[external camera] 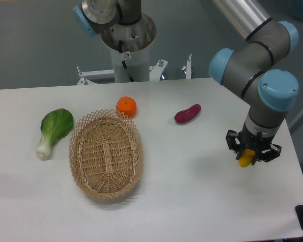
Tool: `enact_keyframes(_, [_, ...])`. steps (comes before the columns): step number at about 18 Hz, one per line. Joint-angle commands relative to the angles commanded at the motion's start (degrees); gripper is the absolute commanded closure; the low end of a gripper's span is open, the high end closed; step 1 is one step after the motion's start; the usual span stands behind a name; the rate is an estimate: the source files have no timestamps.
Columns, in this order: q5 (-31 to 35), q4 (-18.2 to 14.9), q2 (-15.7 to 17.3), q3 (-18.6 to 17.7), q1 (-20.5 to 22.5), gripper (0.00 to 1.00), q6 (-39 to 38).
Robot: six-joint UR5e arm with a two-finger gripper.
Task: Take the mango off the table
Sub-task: 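Lift the held mango up and back toward the start position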
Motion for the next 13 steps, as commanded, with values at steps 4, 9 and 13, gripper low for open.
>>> enact_keyframes(4, [0.0, 0.0, -0.09, 0.09, 0.44, 0.66, 3.0])
enact_keyframes(9, [0.26, -0.09, -0.18, 0.09, 0.36, 0.67, 3.09])
enact_keyframes(13, [1.67, 0.0, -0.18, 0.0, 0.09, 0.67, 3.09])
